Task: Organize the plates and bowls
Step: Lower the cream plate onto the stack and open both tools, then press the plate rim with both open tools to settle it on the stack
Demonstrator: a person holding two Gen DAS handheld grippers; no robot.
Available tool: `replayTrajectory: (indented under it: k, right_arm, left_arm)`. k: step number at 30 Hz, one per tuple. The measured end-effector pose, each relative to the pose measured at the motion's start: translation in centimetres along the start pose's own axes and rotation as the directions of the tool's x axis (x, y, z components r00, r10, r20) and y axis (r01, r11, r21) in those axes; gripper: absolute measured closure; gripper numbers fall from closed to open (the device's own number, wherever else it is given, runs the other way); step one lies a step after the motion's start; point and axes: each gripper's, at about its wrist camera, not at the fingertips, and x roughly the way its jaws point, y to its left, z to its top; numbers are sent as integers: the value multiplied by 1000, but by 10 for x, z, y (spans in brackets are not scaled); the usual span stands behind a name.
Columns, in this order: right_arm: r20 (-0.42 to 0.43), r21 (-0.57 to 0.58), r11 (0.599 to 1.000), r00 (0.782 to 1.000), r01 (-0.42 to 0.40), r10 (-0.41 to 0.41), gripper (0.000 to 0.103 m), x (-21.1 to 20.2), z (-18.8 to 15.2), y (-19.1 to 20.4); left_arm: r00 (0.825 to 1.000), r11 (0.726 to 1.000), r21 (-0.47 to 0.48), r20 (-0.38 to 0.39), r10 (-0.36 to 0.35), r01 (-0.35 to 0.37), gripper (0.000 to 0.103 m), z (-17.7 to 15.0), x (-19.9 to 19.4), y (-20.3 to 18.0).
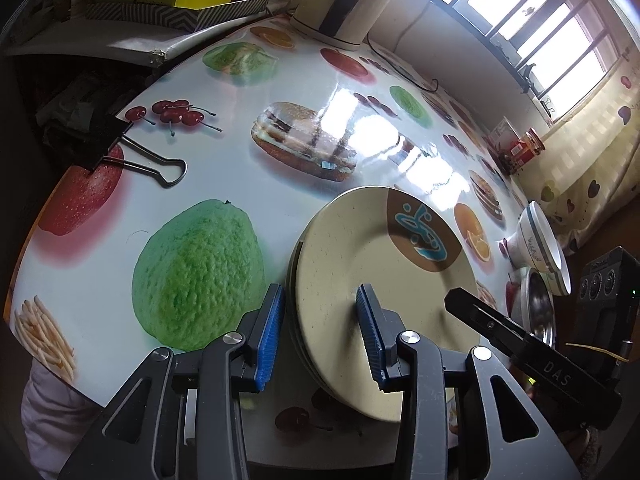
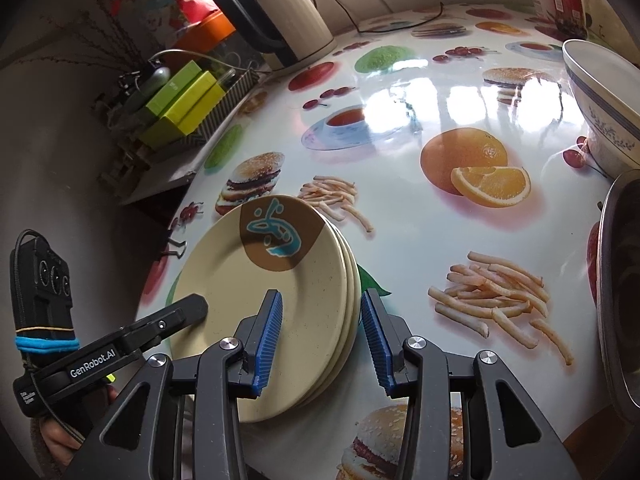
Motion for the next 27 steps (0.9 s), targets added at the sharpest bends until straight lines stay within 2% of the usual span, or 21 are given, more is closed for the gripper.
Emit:
replayTrajectory:
  k: [6,11,22,27]
  right_arm:
    - [-4,-5,1000,1000,-1,1,63,2,1,0]
    - [-3,7,1000,1000,-4,4,70,2,4,-4]
    - [4,12,1000,1000,19,-19,71,9,21,-8]
    - [25,3,1000,999,28,-28,73,12,35,-6]
  left_arm:
    - [1000,1000,1,6,9,-9,65,3,2,0]
    - [1000,1000,2,5,16,-16,65,8,6,-3]
    - [999,998,40,6,38,-38,65,33,18,-11]
    - [1000,998,55,18,24,-25,68,50,21,-16]
